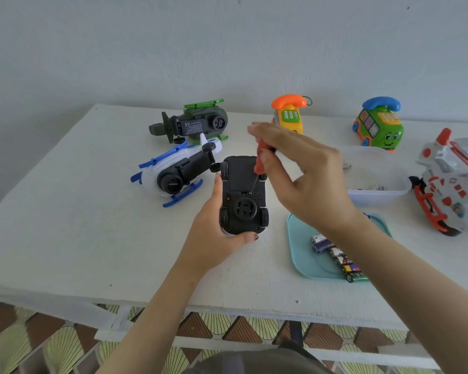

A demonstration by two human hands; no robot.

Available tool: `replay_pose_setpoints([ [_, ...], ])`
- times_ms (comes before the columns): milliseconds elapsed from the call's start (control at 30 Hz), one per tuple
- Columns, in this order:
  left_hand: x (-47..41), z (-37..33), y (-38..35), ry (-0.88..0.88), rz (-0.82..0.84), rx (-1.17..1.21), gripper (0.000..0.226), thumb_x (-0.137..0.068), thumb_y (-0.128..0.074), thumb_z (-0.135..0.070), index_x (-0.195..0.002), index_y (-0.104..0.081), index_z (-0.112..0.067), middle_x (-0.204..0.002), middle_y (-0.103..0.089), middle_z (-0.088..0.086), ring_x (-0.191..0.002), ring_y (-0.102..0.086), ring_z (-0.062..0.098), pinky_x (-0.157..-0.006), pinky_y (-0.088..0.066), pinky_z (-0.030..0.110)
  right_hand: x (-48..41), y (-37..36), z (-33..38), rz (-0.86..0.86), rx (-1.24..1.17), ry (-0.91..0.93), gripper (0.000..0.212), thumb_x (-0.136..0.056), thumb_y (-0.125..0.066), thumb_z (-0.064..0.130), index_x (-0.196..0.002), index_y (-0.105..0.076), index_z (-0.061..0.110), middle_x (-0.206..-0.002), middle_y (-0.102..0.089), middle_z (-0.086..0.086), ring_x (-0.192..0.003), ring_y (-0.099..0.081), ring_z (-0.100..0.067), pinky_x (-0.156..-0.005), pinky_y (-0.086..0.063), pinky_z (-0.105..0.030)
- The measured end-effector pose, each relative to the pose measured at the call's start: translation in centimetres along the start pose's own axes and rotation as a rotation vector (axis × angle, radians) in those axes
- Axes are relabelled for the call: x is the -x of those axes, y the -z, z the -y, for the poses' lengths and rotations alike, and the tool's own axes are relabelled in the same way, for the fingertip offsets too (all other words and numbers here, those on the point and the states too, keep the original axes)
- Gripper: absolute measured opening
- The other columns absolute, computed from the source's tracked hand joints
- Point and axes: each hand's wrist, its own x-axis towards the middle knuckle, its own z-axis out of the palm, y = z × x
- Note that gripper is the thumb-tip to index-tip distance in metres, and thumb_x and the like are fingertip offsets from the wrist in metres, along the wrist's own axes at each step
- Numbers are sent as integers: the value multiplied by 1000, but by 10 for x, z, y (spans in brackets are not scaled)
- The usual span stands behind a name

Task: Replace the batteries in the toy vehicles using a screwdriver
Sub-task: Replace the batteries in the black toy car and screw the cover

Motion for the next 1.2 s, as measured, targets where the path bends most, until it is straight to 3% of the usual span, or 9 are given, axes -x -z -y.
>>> replay_pose_setpoints([
  [100,1,1,0,9,3,11,116,-71,-85,-14,-140,2,-48,-108,-42,-59,-106,-41,-31,-84,-28,-7,-4,0,0,-2,51,30,27,-87,-68,12,-112,-69,5,-113,-61,-11,-103,-60,-19,-95,-45,-21],
  [167,1,2,0,17,0,14,118,-70,-85,-14,-142,3,-44,-107,-46,-54,-106,-40,-30,-85,-28,-7,-9,-2,0,-69,87,32,28,-81,-76,21,-105,-73,6,-101,-60,-15,-93,-57,-13,-88,-44,-14],
  [267,1,2,-1,18,-1,19,119,-69,-86,-15,-142,3,-44,-112,-43,-48,-106,-40,-31,-85,-27,-7,-11,-5,0,-126,104,14,23,-81,-75,14,-103,-73,4,-82,-65,-10,-78,-57,-12,-76,-44,-13],
  [467,1,1,0,8,-9,14,117,-70,-86,-14,-135,4,-52,-115,-42,-43,-103,-40,-32,-83,-27,-8,-9,-1,-2,-7,41,-24,26,-91,-53,3,-114,-66,-1,-93,-69,-8,-89,-64,-11,-86,-50,-24],
  [533,1,1,0,5,-10,13,117,-70,-86,-14,-137,4,-48,-114,-42,-42,-102,-40,-33,-82,-28,-8,-10,-1,-2,-49,71,-4,24,-89,-64,11,-110,-69,2,-97,-66,-14,-95,-61,-9,-91,-47,-21],
  [633,0,1,0,5,-5,15,118,-70,-86,-15,-141,4,-42,-113,-41,-43,-102,-40,-33,-81,-27,-8,-10,-3,-3,-130,86,-9,28,-80,-76,19,-103,-73,5,-87,-62,-12,-81,-53,-6,-81,-42,-11],
  [900,1,1,0,9,2,26,120,-69,-86,-15,-145,4,-40,-116,-45,-40,-106,-42,-30,-84,-28,-7,-5,0,-2,-33,32,-76,25,-89,-57,3,-112,-66,1,-88,-68,-2,-85,-63,-12,-84,-47,-17],
  [1000,1,-1,0,0,-1,23,118,-70,-85,-13,-142,3,-42,-115,-43,-42,-105,-41,-31,-83,-28,-7,-6,-1,0,-90,57,-69,24,-86,-67,19,-107,-71,7,-104,-64,-10,-99,-60,-13,-90,-45,-17],
  [1200,1,2,0,8,-6,25,119,-69,-86,-12,-141,4,-43,-114,-42,-43,-106,-42,-30,-83,-28,-7,-7,-3,-1,-170,61,-62,19,-84,-70,9,-102,-71,5,-80,-68,-4,-79,-61,-11,-79,-48,-19],
])
